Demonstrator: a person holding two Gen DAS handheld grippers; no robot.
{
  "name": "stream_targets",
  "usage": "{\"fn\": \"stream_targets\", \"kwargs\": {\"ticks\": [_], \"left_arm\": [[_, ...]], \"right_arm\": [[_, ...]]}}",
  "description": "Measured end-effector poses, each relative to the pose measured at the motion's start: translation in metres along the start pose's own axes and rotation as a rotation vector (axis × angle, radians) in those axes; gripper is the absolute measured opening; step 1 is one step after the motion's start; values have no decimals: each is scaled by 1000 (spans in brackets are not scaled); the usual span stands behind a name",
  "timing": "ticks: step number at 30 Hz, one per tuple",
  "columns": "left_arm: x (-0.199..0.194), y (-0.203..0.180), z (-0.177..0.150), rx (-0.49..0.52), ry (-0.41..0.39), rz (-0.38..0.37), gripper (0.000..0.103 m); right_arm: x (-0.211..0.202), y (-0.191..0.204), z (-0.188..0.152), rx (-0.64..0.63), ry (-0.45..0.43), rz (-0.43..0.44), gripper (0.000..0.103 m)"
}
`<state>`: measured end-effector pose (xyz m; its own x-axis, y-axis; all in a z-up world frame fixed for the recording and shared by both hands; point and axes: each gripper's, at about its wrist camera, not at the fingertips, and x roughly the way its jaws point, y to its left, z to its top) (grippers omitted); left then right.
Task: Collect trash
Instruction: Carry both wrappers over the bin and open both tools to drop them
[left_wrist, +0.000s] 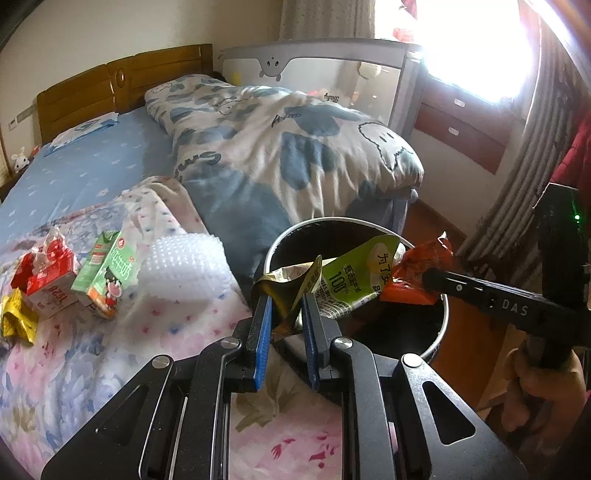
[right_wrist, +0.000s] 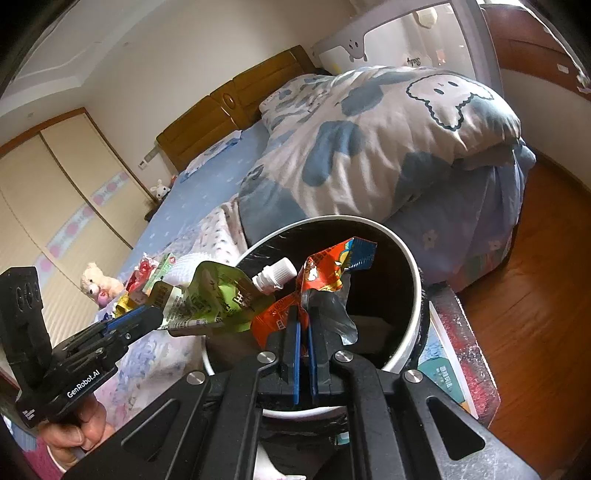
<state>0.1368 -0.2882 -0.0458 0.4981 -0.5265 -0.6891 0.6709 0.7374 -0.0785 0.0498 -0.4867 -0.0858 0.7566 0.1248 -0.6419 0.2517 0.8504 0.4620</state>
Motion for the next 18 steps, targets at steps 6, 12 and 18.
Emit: {"fn": "stream_targets", "kwargs": {"ticks": [6, 12, 18], "left_arm": [[6, -5, 5, 11, 9, -11, 17], [4, -4, 4, -1, 8, -21, 43], [-4, 13, -8, -48, 6, -1, 57]], "right_arm": [[6, -5, 3, 5, 10, -8, 5], [11, -7, 4, 4, 28, -19, 17], [7, -7, 2, 15, 11, -29, 54]]}}
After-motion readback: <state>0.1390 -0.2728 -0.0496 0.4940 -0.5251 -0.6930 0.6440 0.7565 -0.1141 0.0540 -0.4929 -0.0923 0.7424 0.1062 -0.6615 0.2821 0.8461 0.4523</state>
